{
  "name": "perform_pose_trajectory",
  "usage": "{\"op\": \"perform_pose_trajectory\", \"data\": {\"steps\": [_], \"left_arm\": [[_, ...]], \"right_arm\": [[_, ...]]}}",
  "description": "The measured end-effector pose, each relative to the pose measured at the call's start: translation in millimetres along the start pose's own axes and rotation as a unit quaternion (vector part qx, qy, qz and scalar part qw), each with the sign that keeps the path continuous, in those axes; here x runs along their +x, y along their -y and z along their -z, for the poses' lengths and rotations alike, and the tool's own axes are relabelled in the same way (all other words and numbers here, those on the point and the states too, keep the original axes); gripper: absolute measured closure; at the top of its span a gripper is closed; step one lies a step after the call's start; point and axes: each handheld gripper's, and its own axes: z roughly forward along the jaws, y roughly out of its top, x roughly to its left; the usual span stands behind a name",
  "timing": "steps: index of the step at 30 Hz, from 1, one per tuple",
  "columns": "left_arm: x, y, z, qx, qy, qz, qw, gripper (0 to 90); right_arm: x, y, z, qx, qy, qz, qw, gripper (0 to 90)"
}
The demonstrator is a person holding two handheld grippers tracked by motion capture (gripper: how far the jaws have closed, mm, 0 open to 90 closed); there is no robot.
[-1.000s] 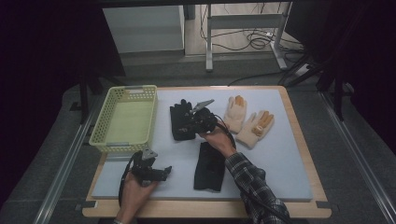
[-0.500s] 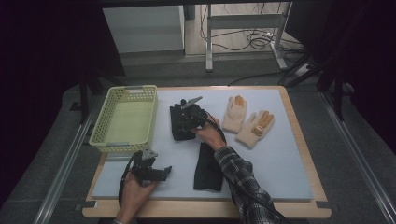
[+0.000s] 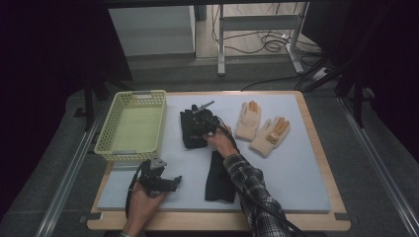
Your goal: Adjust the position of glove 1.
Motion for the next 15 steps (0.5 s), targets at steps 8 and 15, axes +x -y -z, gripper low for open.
{"op": "perform_pose_trajectory", "data": {"steps": [8,15], "left_arm": [[0.1,-0.1,-0.1,0.000,0.000,0.000,1.0000,5.7],[0.2,-0.1,-0.1,0.000,0.000,0.000,1.0000,5.7]], "right_arm": [[7.4,-2.8,1.3,0.009,0.017,0.006,0.9998,86.7],[3.2,-5.2,22.2,-0.017,0.012,-0.039,0.9990,87.0]]}}
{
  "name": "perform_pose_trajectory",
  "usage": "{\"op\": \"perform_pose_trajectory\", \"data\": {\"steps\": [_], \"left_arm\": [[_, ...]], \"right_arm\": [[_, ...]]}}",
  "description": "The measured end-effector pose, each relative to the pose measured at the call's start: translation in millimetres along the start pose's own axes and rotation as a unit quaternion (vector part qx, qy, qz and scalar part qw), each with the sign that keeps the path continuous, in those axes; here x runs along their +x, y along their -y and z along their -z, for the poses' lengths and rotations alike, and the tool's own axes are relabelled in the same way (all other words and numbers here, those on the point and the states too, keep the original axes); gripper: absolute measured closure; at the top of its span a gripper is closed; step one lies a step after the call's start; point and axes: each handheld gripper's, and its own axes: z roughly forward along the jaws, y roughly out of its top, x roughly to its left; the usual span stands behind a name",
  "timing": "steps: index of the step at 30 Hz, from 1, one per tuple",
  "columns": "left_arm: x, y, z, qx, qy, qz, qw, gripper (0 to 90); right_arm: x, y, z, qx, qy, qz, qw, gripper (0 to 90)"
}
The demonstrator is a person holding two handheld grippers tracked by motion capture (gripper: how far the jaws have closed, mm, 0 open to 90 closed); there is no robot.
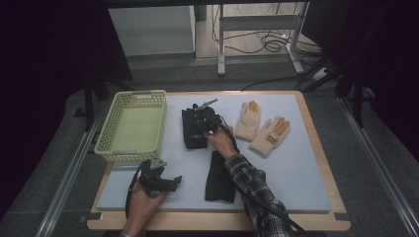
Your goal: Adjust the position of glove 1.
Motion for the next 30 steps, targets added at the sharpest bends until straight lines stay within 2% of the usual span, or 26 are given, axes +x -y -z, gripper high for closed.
{"op": "perform_pose_trajectory", "data": {"steps": [10,17,25,27,30], "left_arm": [[0.3,-0.1,0.3,0.003,-0.001,-0.003,1.0000,5.7],[0.4,0.0,0.2,0.002,0.000,-0.003,1.0000,5.7],[0.4,-0.1,0.4,0.002,-0.001,-0.004,1.0000,5.6],[0.4,-0.1,0.4,0.002,-0.001,-0.004,1.0000,5.7],[0.2,-0.1,0.2,0.001,-0.001,-0.002,1.0000,5.7]], "right_arm": [[7.8,1.4,52.2,-0.037,-0.012,-0.010,0.9992,87.0],[13.6,10.6,92.8,-0.054,-0.022,-0.022,0.9981,86.9],[21.5,37.6,135.3,-0.061,-0.024,-0.030,0.9974,86.9],[21.8,41.1,138.9,-0.061,-0.024,-0.032,0.9973,86.9],[24.5,59.9,157.2,-0.062,-0.027,-0.048,0.9966,86.8]]}}
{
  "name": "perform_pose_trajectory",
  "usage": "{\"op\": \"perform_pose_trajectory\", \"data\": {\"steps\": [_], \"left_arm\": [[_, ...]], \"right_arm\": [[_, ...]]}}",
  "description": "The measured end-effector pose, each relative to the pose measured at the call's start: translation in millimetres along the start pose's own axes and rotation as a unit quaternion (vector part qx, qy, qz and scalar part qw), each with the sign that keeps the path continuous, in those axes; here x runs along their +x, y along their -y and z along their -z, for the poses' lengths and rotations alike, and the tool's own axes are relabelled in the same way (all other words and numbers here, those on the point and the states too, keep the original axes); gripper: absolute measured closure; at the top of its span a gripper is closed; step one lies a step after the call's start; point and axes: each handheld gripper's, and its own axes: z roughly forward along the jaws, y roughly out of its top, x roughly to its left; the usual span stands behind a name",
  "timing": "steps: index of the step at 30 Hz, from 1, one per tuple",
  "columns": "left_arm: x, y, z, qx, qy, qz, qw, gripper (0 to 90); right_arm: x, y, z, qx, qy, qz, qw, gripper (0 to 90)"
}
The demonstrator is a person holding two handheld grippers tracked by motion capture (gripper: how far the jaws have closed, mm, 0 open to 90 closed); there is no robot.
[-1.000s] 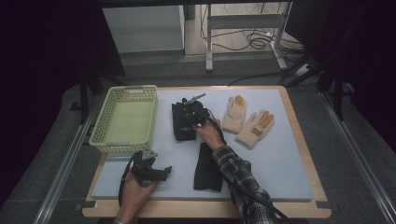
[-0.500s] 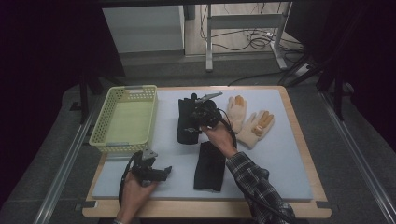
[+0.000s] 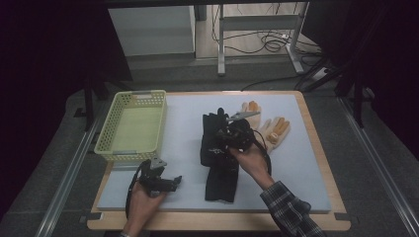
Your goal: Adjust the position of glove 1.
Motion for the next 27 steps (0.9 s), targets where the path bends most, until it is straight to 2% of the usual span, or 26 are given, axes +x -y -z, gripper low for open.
{"op": "perform_pose_trajectory", "data": {"steps": [5,11,16,22,27], "left_arm": [[0.0,0.0,0.0,0.000,0.000,0.000,1.0000,5.7],[-0.1,0.0,0.0,0.000,0.000,0.000,1.0000,5.7],[-0.3,0.1,0.0,0.000,0.001,0.002,1.0000,5.7],[-0.4,0.0,-0.3,-0.002,0.001,0.003,1.0000,5.7],[-0.6,0.0,-0.3,-0.002,0.001,0.004,1.0000,5.7]], "right_arm": [[5.9,18.4,17.3,0.002,0.002,-0.008,1.0000,86.8],[15.9,34.9,29.9,0.005,0.000,-0.021,0.9998,86.7],[26.0,44.3,37.4,0.007,0.005,-0.022,0.9997,86.7],[32.6,59.5,34.6,0.016,0.014,-0.017,0.9996,86.5],[29.2,70.0,27.9,0.022,0.013,-0.038,0.9989,86.4]]}}
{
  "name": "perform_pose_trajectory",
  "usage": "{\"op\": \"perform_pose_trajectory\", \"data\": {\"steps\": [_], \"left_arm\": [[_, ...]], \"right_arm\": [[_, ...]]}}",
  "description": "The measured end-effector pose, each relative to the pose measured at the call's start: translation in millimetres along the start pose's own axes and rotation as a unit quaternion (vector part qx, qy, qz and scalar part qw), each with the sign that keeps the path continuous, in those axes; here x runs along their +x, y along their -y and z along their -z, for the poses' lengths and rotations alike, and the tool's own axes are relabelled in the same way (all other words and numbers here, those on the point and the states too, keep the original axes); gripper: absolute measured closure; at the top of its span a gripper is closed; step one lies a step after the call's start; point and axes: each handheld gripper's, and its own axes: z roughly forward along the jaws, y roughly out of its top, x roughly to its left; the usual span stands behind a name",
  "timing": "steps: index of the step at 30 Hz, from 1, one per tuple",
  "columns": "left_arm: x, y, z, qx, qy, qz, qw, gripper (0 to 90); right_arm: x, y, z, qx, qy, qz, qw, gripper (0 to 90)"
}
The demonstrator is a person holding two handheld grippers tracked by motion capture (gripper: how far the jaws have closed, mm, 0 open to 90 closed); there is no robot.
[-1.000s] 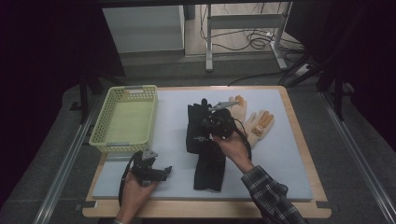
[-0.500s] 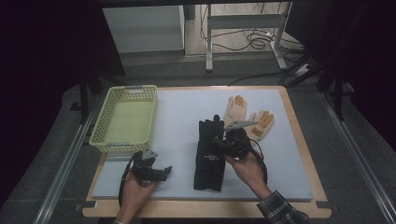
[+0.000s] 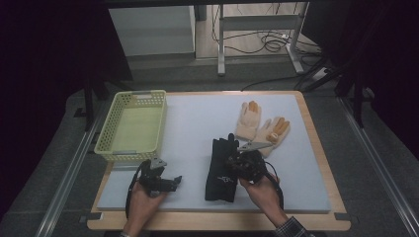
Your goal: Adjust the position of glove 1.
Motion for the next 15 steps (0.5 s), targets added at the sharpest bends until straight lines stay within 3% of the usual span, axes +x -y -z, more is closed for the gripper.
{"op": "perform_pose_trajectory", "data": {"steps": [6,15], "left_arm": [[0.2,0.0,0.2,0.002,0.000,-0.002,1.0000,5.7],[0.6,-0.1,0.5,0.004,0.000,-0.005,1.0000,5.6]], "right_arm": [[-3.2,11.6,-13.5,0.014,0.018,0.000,0.9997,86.2],[-5.6,24.6,-33.6,0.031,0.018,0.001,0.9994,85.4]]}}
